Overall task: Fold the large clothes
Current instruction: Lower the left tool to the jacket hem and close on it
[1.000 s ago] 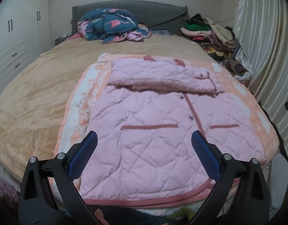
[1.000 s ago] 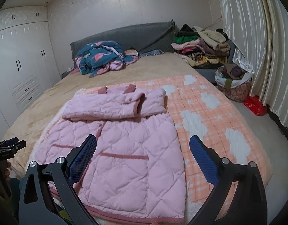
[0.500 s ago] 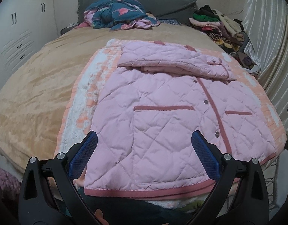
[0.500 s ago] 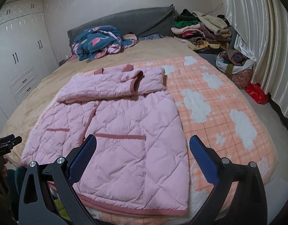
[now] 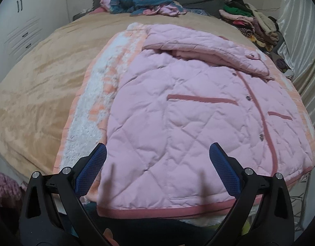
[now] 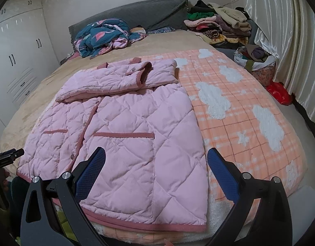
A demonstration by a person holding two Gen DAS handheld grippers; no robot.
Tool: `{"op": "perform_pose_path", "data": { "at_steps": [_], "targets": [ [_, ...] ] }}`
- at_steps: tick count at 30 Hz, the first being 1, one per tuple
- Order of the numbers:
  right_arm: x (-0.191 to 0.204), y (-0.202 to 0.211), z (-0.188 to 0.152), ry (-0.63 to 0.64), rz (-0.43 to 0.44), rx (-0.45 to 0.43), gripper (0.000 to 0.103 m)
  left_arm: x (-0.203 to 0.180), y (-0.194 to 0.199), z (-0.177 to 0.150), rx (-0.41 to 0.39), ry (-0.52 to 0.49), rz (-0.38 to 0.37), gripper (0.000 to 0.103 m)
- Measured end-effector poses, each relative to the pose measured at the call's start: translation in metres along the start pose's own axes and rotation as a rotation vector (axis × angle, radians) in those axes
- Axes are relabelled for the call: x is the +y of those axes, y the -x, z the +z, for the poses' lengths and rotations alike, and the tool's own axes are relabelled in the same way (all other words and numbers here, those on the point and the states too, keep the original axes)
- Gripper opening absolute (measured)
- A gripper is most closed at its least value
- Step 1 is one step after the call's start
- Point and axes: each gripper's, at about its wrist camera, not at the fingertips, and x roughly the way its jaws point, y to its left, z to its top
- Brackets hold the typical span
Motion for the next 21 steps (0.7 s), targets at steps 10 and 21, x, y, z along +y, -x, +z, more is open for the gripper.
{"op": "perform_pose_path", "data": {
  "at_steps": [10, 21],
  "targets": [
    [-0.001, -0.011, -0.003, -0.003, -0.011, 0.032, 0.099, 0.039, -0.024, -0.008, 0.084, 0.095, -0.037, 0.094],
    [-0.011, -0.021, -0.018, -0.016, -0.016, 0.079, 0.099, 0.045, -0.04, -0.018, 0.151, 0.122, -0.089, 0.092]
  ]
}}
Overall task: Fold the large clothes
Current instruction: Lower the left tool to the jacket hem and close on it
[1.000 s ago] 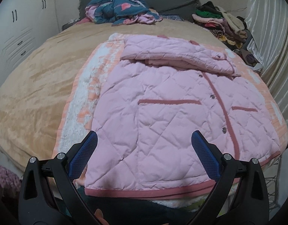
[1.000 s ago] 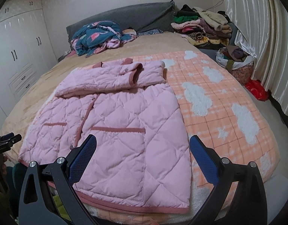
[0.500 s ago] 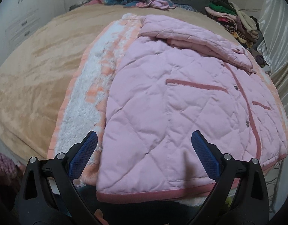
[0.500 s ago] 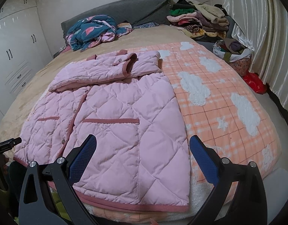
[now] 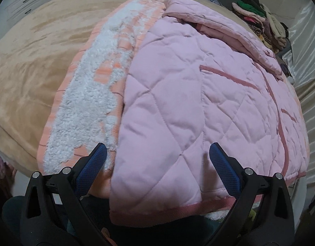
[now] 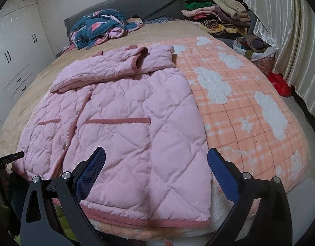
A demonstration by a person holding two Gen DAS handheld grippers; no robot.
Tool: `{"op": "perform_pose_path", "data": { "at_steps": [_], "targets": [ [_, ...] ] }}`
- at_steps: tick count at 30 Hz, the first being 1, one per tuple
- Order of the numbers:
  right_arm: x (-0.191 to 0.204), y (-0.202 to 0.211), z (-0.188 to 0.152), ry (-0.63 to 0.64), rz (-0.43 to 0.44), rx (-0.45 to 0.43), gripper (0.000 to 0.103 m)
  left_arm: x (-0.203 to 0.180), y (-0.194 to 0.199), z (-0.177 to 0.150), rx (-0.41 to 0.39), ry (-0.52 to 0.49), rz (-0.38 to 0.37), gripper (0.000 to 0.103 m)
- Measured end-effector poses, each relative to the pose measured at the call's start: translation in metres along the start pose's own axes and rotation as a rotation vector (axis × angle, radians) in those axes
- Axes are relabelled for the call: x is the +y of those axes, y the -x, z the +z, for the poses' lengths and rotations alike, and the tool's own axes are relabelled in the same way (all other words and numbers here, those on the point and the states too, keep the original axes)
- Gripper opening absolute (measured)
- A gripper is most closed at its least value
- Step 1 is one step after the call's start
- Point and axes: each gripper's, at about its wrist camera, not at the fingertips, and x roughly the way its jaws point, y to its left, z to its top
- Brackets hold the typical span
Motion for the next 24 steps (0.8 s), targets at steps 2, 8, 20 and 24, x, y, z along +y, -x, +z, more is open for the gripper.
{"op": "perform_pose_path", "data": {
  "at_steps": [2, 8, 20, 24],
  "targets": [
    [-0.005, -0.002, -0.005, -0.006, -0.007, 0.015, 0.099, -0.003, 0.002, 0.0, -0.019, -0.012, 0.006, 0.08],
    [-0.025, -0.008, -0.024, -0.04, -0.022, 0.064, 0.099, -0.01, 0.008, -0.003, -0.049, -0.046, 0.06, 0.04],
    [-0.051, -0.039, -0.067, -0.155, 0.057, 0.196, 0.099, -0.01, 0.024, -0.006, -0.049, -0.055, -0.015, 0.031],
    [-0.052, -0.037, -0.076, -0.197, 0.104, 0.173, 0.095, -0.009, 0.018, -0.01, -0.031, -0.053, -0.002, 0.034]
  ]
}}
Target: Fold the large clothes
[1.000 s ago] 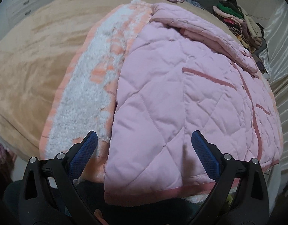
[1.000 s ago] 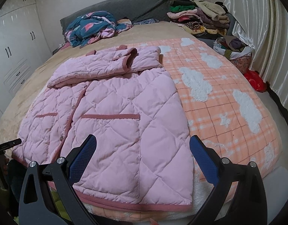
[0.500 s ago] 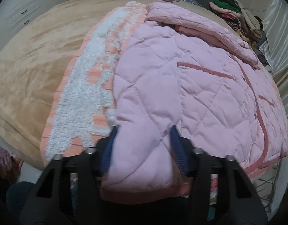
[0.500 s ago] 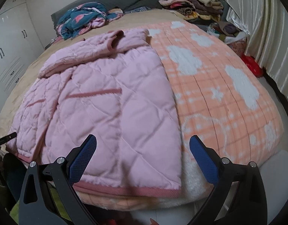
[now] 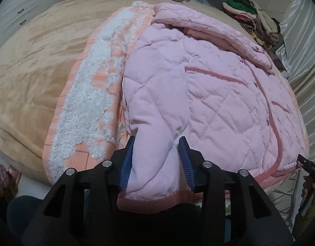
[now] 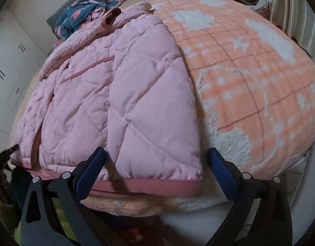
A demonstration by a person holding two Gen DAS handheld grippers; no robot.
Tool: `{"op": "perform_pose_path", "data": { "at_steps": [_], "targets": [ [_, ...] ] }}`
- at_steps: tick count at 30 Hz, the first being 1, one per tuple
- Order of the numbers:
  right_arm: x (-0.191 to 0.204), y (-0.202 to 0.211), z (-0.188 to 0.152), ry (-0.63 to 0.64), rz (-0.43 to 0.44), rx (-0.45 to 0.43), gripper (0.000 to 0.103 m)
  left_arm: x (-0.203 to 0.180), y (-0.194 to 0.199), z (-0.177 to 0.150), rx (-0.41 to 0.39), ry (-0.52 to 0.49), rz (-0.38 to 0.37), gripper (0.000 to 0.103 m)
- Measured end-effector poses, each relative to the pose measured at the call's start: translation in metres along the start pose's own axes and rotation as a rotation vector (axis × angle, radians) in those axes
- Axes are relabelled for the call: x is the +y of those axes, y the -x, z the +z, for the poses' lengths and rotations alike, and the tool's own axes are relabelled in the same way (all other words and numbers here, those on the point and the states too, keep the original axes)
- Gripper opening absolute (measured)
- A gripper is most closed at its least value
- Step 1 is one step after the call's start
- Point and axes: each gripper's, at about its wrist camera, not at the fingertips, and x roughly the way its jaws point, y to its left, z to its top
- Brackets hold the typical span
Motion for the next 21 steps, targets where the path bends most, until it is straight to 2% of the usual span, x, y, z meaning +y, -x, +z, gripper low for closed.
{"op": "perform_pose_path", "data": {
  "at_steps": [3, 5, 7, 8, 9, 10, 11, 14, 21],
  "targets": [
    [0.002, 0.003, -0.003, -0.006, 0.046, -0.004, 0.079, 0.002, -0.001, -0.002, 0.004, 0.005, 0.005, 0.037],
    [0.003, 0.006, -0.004, -0.004, 0.073, -0.011, 0.068, 0.003, -0.002, -0.004, 0.011, 0.008, 0.001, 0.043],
    [0.004, 0.01, -0.003, -0.001, 0.098, -0.031, 0.045, 0.003, -0.004, -0.006, 0.019, 0.004, 0.007, 0.046],
    [0.006, 0.015, -0.001, 0.003, 0.126, -0.05, 0.037, 0.002, -0.005, -0.007, 0.021, 0.001, 0.012, 0.046],
    [0.008, 0.019, 0.001, 0.007, 0.14, -0.065, 0.027, 0.001, -0.006, -0.008, 0.022, -0.006, 0.022, 0.044],
    [0.011, 0.024, 0.004, 0.019, 0.151, -0.086, 0.022, 0.0, -0.006, -0.008, 0.021, -0.009, 0.03, 0.032],
    [0.013, 0.028, 0.007, 0.025, 0.159, -0.104, 0.02, -0.002, -0.005, -0.008, 0.016, -0.012, 0.029, 0.025],
    [0.022, 0.047, 0.018, 0.047, 0.205, -0.178, 0.017, -0.006, 0.004, -0.005, -0.018, -0.02, 0.022, 0.014],
    [0.034, 0.066, 0.039, 0.072, 0.211, -0.255, 0.016, -0.019, 0.036, 0.012, -0.119, -0.044, 0.019, 0.01]
  ]
}}
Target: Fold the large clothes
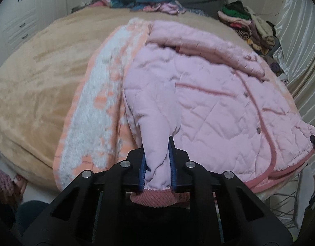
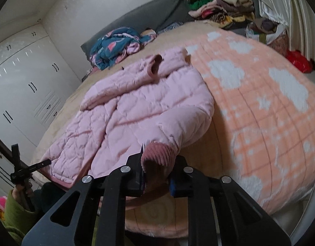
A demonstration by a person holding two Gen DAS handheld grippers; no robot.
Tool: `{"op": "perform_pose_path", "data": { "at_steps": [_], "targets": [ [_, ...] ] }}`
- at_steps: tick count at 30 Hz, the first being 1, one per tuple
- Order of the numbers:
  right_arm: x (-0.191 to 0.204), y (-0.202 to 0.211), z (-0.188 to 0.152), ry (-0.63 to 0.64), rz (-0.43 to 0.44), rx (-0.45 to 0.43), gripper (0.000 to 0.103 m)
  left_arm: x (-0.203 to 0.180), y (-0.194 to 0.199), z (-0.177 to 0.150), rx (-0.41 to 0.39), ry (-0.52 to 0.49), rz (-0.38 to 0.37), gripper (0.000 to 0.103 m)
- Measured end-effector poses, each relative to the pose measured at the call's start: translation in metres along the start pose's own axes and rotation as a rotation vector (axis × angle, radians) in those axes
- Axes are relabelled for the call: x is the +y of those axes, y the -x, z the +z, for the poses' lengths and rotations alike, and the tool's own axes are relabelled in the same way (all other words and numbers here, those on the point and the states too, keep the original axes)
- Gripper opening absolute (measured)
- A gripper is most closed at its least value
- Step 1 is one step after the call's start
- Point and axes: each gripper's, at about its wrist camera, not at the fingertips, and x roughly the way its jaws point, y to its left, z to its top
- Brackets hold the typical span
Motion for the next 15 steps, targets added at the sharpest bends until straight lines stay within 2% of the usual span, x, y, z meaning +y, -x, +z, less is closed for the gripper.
{"op": "perform_pose_path", "data": {
  "at_steps": [15],
  "targets": [
    [0.014, 0.007, 0.037, -0.003, -0.006, -0.071, 0.014, -0.017, 0.028, 0.041, -0.112, -0.028, -0.001, 0.01]
  ]
}}
